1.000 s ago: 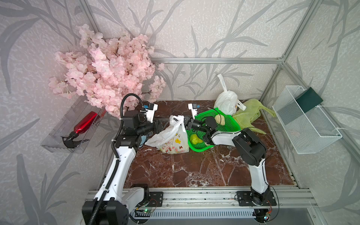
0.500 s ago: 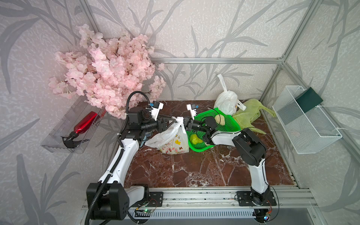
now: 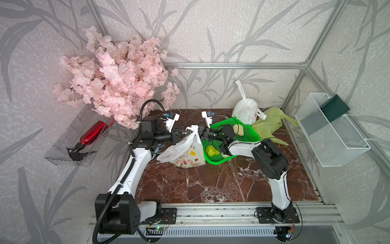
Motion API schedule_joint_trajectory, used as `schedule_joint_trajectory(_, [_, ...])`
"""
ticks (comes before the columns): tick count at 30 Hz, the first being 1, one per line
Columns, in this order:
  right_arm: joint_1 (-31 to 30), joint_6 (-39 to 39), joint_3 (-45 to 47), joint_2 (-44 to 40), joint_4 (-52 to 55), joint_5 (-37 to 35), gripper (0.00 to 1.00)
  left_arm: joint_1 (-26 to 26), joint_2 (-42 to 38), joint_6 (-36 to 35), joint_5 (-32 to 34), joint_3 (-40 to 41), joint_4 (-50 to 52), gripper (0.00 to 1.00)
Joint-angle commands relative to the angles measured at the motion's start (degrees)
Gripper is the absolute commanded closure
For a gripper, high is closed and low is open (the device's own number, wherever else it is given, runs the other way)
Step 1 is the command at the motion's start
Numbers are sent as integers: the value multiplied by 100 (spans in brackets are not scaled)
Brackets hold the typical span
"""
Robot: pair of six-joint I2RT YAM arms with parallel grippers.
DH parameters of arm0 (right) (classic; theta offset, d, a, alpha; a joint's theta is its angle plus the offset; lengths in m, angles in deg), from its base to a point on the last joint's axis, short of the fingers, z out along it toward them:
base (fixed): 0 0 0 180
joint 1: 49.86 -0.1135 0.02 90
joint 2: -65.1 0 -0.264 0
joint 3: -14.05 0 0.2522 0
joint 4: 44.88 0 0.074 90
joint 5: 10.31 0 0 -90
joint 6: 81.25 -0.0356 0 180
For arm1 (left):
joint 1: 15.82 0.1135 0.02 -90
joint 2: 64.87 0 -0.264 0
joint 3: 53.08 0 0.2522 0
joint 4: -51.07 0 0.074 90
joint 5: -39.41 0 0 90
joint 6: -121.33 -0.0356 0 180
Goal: Place the pears into plastic bags & tie knots
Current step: Tie the plastic bag at the center of the board.
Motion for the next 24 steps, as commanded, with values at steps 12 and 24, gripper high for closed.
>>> schedule_joint_trajectory(12, [272, 301, 677, -769, 447, -407, 66, 213, -219, -243, 1416, -349, 534, 100])
schedule_joint_trajectory(24, [-84, 2480, -479, -2671, 8870, -1328, 54, 348, -308, 462, 1537, -350, 137, 100])
